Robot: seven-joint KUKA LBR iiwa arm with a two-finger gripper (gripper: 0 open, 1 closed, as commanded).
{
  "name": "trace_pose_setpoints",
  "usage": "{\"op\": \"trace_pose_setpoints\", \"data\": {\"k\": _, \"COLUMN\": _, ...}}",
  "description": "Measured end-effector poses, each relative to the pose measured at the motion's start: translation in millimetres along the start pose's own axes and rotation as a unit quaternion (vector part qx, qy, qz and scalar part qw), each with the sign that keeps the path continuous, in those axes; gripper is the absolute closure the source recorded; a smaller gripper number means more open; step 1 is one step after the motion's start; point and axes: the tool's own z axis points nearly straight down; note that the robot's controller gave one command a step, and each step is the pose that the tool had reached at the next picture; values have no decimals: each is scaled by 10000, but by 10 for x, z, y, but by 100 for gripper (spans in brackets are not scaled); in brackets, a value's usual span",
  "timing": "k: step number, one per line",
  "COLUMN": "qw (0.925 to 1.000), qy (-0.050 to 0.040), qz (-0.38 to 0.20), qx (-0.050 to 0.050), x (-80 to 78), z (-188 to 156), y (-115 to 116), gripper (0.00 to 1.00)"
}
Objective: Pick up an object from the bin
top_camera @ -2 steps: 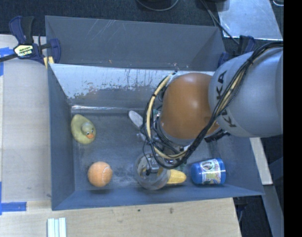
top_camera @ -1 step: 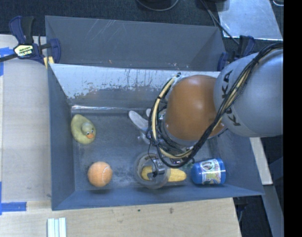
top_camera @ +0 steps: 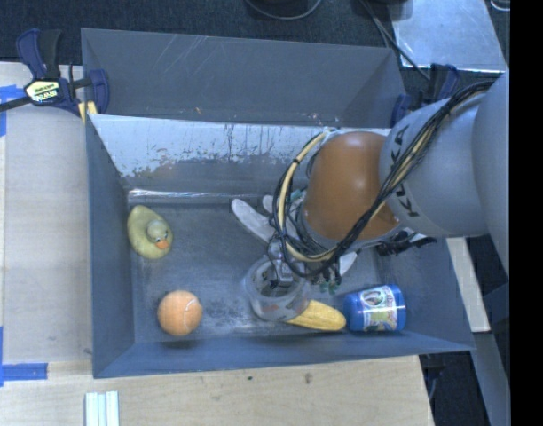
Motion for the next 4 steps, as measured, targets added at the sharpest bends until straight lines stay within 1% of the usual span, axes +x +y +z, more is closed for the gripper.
{"op": "trace_pose_setpoints", "data": {"k": 1, "qw": 10000, "qy": 2, "qz": 4, "qx": -1, "x": 2, "z": 0, "y": 1, "gripper": 100}}
{"op": "trace_pose_setpoints", "data": {"k": 2, "qw": 9999, "qy": -7, "qz": -115, "qx": 1, "x": -123, "z": -1053, "y": 41, "gripper": 100}}
{"op": "trace_pose_setpoints", "data": {"k": 3, "qw": 9999, "qy": -7, "qz": -115, "qx": 0, "x": -123, "z": -1053, "y": 42, "gripper": 100}}
{"op": "trace_pose_setpoints", "data": {"k": 4, "qw": 10000, "qy": -49, "qz": 48, "qx": -5, "x": 31, "z": -2744, "y": 92, "gripper": 100}}
